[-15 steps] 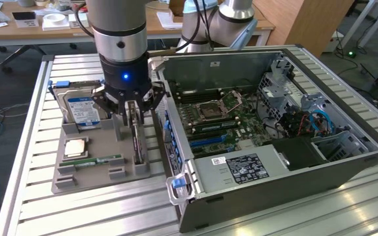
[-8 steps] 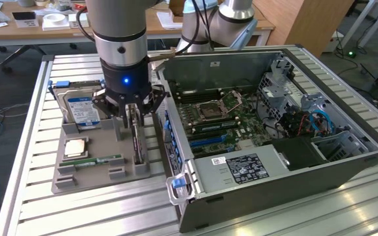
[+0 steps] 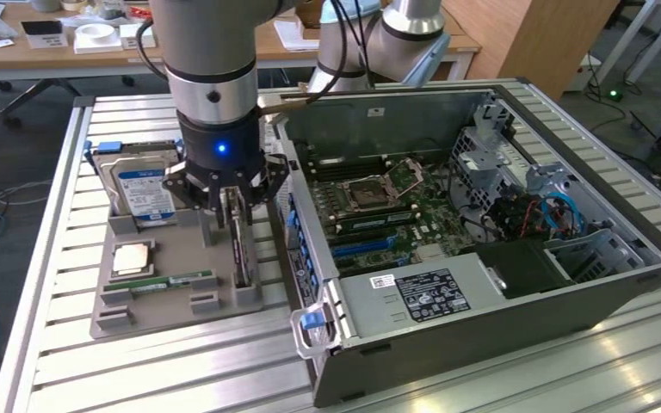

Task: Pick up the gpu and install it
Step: 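Pick up the gpu and move the gpu toward the slot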

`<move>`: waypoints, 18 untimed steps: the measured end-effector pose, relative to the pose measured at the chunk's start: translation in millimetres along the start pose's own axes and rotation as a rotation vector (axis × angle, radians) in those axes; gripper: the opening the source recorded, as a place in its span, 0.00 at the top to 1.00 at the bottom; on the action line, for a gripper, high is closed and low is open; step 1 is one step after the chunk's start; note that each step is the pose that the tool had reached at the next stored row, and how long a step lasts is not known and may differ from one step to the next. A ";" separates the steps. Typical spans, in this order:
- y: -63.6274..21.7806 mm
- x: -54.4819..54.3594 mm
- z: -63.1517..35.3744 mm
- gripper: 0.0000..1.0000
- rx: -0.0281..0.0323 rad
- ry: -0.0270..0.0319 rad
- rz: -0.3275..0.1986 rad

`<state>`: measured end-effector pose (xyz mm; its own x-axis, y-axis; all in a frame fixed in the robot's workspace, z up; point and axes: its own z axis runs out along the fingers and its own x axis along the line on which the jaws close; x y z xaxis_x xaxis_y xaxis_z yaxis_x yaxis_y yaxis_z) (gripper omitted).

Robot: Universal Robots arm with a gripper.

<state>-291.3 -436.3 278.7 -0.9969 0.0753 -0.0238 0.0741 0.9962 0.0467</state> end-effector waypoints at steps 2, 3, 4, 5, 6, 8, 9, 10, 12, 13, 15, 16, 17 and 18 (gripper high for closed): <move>0.1 -0.1 0.6 0.58 0.0004 -0.0004 0.000; 0.0 0.0 1.8 0.58 0.0005 -0.0005 0.000; -0.1 0.0 3.5 0.58 0.0006 -0.0004 0.000; -0.2 0.1 5.3 0.58 0.0007 -0.0004 0.000; -0.3 0.1 7.1 0.58 0.0007 -0.0004 0.000; -0.4 0.2 10.8 0.58 0.0006 -0.0004 0.000; -0.5 0.2 12.0 0.58 0.0006 -0.0005 0.000; -0.5 0.3 12.2 0.58 0.0008 -0.0003 0.000; -0.5 0.3 13.4 0.58 0.0007 -0.0004 0.000; -0.6 0.3 14.3 0.58 0.0007 -0.0004 0.000; -0.6 0.2 16.2 0.58 0.0007 -0.0005 -0.001; -0.6 0.2 16.7 0.58 0.0007 -0.0005 -0.001; -0.6 0.2 16.9 0.58 0.0009 -0.0004 -0.001; -0.7 0.2 17.0 0.58 0.0009 -0.0004 -0.001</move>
<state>-291.1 -436.2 261.7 -0.9969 0.0743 -0.0243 0.0731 0.9963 0.0458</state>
